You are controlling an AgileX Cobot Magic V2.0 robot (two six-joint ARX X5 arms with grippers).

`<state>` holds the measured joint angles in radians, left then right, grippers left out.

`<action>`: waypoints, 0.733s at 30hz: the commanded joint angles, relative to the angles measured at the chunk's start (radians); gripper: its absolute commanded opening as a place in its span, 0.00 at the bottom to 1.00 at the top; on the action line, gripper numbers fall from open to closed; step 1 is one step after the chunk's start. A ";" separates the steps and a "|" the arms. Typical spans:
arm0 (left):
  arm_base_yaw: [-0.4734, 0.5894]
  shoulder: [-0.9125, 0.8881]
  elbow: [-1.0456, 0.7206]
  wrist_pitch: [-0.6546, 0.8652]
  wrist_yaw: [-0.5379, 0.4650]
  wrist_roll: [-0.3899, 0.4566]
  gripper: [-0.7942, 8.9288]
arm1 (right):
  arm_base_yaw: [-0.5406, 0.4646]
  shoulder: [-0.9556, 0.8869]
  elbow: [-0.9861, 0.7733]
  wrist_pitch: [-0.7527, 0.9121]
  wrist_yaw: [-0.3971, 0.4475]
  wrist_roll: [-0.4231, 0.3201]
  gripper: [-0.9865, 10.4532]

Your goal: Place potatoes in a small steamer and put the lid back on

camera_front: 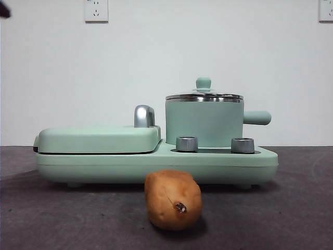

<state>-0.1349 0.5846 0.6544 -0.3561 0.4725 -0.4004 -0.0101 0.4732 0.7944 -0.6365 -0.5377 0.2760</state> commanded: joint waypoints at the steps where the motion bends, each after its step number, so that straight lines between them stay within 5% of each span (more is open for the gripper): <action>1: -0.020 0.061 0.075 -0.013 0.049 0.056 0.09 | 0.002 0.064 0.064 -0.023 -0.073 -0.093 0.10; 6: -0.068 0.156 0.171 -0.083 0.090 0.139 0.09 | 0.002 0.140 0.108 -0.038 -0.171 -0.137 0.10; 12: -0.122 0.235 0.227 -0.147 0.090 0.198 0.15 | 0.002 0.161 0.109 -0.045 -0.180 -0.153 0.11; 18: -0.169 0.304 0.246 -0.144 0.090 0.198 0.45 | 0.002 0.161 0.109 -0.045 -0.180 -0.160 0.46; 22: -0.201 0.367 0.286 -0.146 0.090 0.199 0.54 | 0.002 0.161 0.109 -0.045 -0.180 -0.160 0.49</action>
<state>-0.3275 0.9348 0.9081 -0.5129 0.5545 -0.2203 -0.0101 0.6300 0.8879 -0.6891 -0.7135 0.1295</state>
